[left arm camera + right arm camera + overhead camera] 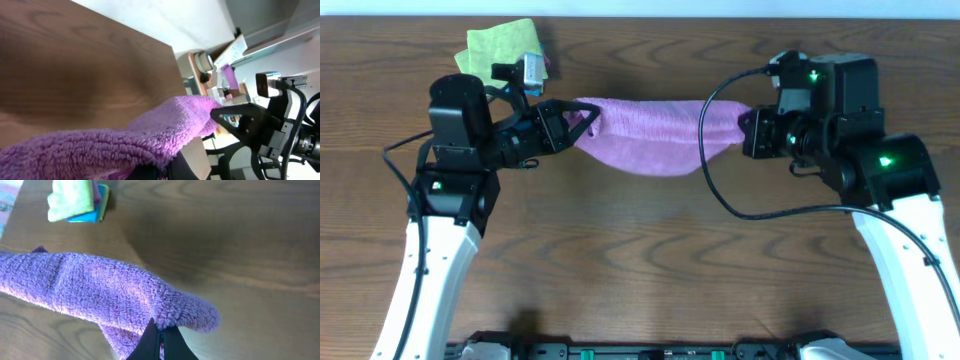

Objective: Fold the cloth
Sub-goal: 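Hold the cloth taut between both grippers above the table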

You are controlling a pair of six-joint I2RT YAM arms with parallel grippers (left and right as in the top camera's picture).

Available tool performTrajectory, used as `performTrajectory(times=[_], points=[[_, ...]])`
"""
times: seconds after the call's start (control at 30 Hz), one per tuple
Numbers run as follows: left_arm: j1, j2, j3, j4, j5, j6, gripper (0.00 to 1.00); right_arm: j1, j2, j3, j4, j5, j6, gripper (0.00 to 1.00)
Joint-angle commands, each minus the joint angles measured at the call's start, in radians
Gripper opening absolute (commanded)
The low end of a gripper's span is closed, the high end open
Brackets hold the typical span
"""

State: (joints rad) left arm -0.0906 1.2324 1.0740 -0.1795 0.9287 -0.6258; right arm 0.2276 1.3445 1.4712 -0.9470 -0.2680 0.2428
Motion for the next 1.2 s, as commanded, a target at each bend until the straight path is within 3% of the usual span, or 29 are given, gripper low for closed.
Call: performTrajectory(times=[0.0, 0.37, 0.63, 0.87, 1.17], points=[[-0.002, -0.006, 0.014, -0.029, 0.006, -0.014, 0.06, 0.01, -0.008, 0.013, -0.017, -0.006, -0.013, 0.01], [-0.002, -0.051, 0.014, -0.342, 0.01, 0.156, 0.06, 0.035, -0.011, 0.013, -0.283, -0.004, -0.044, 0.01], [-0.013, -0.105, 0.014, -0.546, -0.036, 0.158, 0.06, 0.068, -0.014, 0.013, -0.386, 0.038, -0.046, 0.01], [-0.061, -0.1, 0.007, -0.549, -0.181, 0.117, 0.06, 0.068, 0.017, 0.013, -0.305, 0.078, -0.037, 0.01], [-0.069, -0.033, -0.012, -0.512, -0.235, 0.113, 0.06, 0.068, 0.123, 0.013, -0.248, 0.077, -0.037, 0.01]])
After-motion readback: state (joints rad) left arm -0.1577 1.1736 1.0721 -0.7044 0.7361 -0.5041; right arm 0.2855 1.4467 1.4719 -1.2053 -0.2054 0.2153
